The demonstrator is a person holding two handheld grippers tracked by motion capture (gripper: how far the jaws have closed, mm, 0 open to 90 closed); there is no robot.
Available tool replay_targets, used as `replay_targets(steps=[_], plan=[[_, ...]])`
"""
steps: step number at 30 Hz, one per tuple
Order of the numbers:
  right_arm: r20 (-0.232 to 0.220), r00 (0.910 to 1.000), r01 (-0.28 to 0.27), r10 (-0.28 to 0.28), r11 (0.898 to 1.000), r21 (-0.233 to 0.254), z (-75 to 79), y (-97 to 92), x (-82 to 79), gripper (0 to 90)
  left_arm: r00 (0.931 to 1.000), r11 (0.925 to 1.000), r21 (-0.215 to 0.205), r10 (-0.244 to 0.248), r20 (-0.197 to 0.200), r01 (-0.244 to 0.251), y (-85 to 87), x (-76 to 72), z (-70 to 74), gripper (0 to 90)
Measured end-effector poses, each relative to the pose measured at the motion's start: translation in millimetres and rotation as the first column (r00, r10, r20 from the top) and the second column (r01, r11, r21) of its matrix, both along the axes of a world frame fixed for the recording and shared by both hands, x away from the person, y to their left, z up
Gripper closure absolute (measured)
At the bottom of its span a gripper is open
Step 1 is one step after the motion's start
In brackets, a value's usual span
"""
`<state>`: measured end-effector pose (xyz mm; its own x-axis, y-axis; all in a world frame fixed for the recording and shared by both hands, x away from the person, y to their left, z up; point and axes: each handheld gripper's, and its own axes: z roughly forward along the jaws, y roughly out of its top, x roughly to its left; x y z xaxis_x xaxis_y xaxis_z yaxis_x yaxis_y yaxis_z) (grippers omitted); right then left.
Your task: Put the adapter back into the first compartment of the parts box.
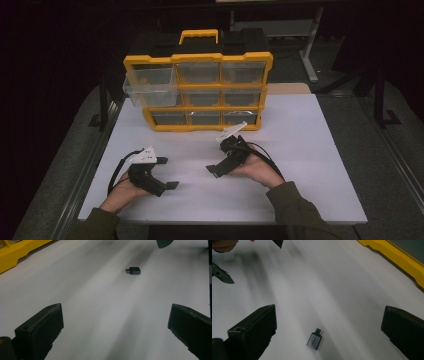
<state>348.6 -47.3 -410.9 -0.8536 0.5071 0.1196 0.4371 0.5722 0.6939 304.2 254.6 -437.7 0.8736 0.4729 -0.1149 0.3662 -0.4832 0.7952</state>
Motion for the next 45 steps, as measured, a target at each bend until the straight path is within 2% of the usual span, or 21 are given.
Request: replay_targets(steps=[24,32,36,40,45], plan=[[-0.01,0.9999,-0.007,0.007,0.998,-0.055,-8.2,8.2,-2.2,2.3,1.0,1.0,0.004,-0.005,0.003,0.005,-1.3,-1.6,0.1,0.0],[-0.018,0.9997,-0.016,0.015,0.998,-0.06,-9.0,7.1,-3.1,8.4,1.0,1.0,0.006,-0.006,0.005,0.006,-1.8,-1.7,-0.1,0.0],[-0.006,0.9998,-0.019,0.019,0.997,-0.071,-9.9,6.4,-3.2,13.0,1.0,1.0,0.007,-0.007,0.005,0.007,-2.0,-1.7,-0.2,0.0],[-0.02,0.9997,-0.015,0.013,0.998,-0.068,-9.6,6.4,-3.4,17.1,1.0,1.0,0.006,-0.006,0.006,0.006,-2.2,-2.0,-0.1,0.0],[-0.02,0.9995,-0.027,0.026,0.997,-0.069,-9.7,6.8,-4.3,25.4,1.0,1.0,0.004,-0.007,0.004,0.006,-2.2,-2.1,0.0,0.0]])
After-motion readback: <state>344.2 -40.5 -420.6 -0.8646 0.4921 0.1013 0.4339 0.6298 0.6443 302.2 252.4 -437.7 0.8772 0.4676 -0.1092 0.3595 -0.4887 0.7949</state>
